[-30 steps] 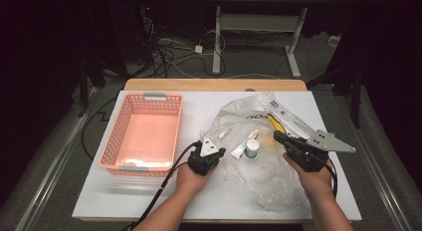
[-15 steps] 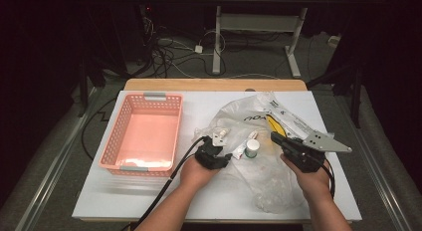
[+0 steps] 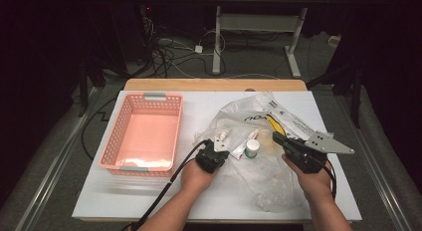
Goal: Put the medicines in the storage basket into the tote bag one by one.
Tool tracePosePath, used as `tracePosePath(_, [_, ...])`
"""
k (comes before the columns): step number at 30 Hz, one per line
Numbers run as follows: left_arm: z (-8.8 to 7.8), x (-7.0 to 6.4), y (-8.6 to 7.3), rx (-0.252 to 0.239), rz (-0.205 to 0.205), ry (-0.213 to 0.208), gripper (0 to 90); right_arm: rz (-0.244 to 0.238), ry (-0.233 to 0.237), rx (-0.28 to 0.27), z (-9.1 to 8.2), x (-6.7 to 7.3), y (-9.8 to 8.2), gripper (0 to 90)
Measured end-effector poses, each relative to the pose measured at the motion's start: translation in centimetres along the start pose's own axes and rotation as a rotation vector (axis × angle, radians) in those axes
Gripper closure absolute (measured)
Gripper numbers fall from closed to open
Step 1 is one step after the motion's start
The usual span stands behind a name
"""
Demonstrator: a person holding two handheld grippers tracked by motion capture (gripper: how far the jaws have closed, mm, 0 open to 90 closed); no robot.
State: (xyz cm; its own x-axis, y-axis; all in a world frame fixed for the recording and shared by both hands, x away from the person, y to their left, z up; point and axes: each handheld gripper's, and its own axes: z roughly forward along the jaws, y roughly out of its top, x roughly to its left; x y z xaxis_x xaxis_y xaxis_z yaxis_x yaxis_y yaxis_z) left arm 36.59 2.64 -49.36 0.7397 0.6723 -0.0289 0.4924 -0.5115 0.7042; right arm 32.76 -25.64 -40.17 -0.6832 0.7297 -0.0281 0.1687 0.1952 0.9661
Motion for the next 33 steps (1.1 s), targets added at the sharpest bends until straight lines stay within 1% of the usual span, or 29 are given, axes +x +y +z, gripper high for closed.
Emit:
tracePosePath(2, [-0.2,0.1,-0.2,-0.030,-0.010,0.003,88.5,-0.008,-0.002,-0.003,0.0,0.1,0.0,90.0])
tracePosePath(5, [-0.6,0.2,-0.5,-0.077,-0.031,0.001,88.5,-0.004,-0.006,-0.010,-0.1,0.2,0.1,90.0])
tracePosePath(12, [-1.4,0.1,-1.1,-0.175,-0.039,0.020,88.6,0.004,-0.011,-0.026,-0.2,0.2,0.3,90.0])
tracePosePath(13, [-1.5,0.1,-1.2,-0.187,-0.044,0.028,88.6,0.006,-0.013,-0.029,-0.2,0.3,0.3,90.0])
tracePosePath(15, [-1.7,0.2,-1.3,-0.213,-0.068,0.044,88.5,0.004,-0.015,-0.032,-0.2,0.2,0.4,90.0])
tracePosePath(17, [-1.8,0.2,-1.4,-0.226,-0.074,0.054,88.5,0.008,-0.018,-0.037,-0.2,0.2,0.5,90.0])
tracePosePath(19, [-1.9,0.2,-1.4,-0.234,-0.078,0.056,88.5,0.007,-0.023,-0.039,-0.1,0.3,0.6,90.0])
tracePosePath(22, [-2.1,0.4,-1.5,-0.271,-0.093,0.059,88.5,0.005,-0.038,-0.046,0.1,0.2,0.9,90.0])
tracePosePath(24, [-2.3,0.5,-1.4,-0.297,-0.098,0.060,88.6,-0.005,-0.047,-0.049,0.1,0.1,1.2,90.0])
tracePosePath(27, [-2.6,0.5,-1.0,-0.336,-0.109,0.061,88.6,0.004,-0.064,-0.058,0.1,-0.1,1.7,90.0])
tracePosePath(31, [-3.2,0.3,-0.4,-0.376,-0.108,0.068,88.5,0.003,-0.085,-0.067,0.4,-0.5,2.0,90.0])
tracePosePath(33, [-3.5,0.2,-0.2,-0.399,-0.099,0.073,88.6,0.007,-0.094,-0.071,0.6,-0.7,2.1,90.0])
